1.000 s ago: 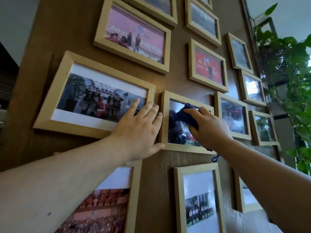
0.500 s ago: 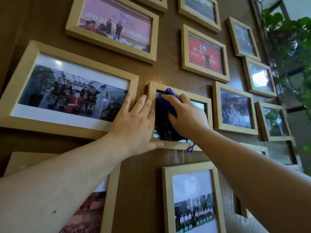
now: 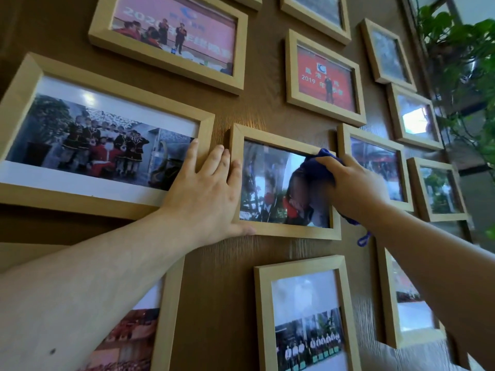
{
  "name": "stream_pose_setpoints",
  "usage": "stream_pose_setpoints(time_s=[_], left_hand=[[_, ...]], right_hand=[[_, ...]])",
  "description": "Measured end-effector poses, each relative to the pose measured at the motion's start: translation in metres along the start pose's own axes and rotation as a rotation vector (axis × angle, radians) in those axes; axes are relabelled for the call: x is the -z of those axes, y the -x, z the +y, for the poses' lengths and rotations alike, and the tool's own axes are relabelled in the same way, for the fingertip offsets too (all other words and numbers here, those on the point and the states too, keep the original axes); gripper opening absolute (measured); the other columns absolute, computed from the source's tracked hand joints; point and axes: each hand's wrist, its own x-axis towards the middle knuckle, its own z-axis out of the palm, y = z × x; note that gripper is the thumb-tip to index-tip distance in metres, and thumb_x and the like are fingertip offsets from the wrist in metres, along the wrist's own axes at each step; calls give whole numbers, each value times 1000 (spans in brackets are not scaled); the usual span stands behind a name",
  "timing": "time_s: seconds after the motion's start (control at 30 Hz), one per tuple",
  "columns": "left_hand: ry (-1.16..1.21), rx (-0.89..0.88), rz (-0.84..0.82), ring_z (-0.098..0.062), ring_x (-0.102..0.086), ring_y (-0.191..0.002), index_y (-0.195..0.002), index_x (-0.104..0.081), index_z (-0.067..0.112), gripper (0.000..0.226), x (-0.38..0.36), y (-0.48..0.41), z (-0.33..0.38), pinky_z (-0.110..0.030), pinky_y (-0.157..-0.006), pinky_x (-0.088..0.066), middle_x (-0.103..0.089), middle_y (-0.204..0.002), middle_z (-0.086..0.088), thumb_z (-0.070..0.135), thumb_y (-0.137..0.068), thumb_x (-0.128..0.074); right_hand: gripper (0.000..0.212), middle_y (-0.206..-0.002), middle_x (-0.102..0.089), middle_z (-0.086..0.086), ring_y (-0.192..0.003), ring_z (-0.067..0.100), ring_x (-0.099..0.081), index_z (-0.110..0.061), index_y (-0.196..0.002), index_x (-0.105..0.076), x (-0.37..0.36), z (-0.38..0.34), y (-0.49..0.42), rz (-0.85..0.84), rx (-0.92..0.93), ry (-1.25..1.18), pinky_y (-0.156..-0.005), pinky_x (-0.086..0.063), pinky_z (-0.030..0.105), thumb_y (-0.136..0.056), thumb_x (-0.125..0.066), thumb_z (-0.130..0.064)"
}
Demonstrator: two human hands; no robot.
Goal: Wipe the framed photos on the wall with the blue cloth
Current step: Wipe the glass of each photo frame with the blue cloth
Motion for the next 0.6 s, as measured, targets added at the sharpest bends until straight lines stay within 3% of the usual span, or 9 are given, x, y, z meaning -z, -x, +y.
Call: stream_pose_setpoints(time_s=[0.13,0.23,0.43,0.6], left_hand=[[-1,-1,11,-34,-10,-145,-145,-9,2,122,-2,-1,0,-64,-113,-6,-19,-155,-25,92,-62,-14],[-2,-1,22,-34,-10,-145,-145,-11,3,121,-4,0,0,-64,-113,-6,-21,-154,-24,91,-63,-15],[5,3,34,-34,-11,-145,-145,-13,4,118,-5,0,0,-63,-113,-8,-22,-154,-24,90,-65,-21],[6,5,30,-34,-12,-144,-146,-11,3,119,-5,0,1,-63,-113,-9,-22,-154,-24,90,-65,-18]], right_hand=[[47,-111,-52,8,-71,23,-51,-31,-133,-34,-3,-19,0,0,-10,-160,-51,-43,32,-88,-46,-37],[49,-115,-51,6,-72,15,-48,-31,-134,-32,2,-48,-1,16,127,-248,-49,-34,21,-88,-46,-39],[53,-108,-53,9,-69,18,-50,-30,-134,-30,12,-105,0,72,321,-161,-52,-47,33,-86,-51,-38],[51,-102,-54,8,-68,10,-36,-28,-134,-38,8,-67,14,68,337,-43,-48,-25,21,-86,-52,-40]])
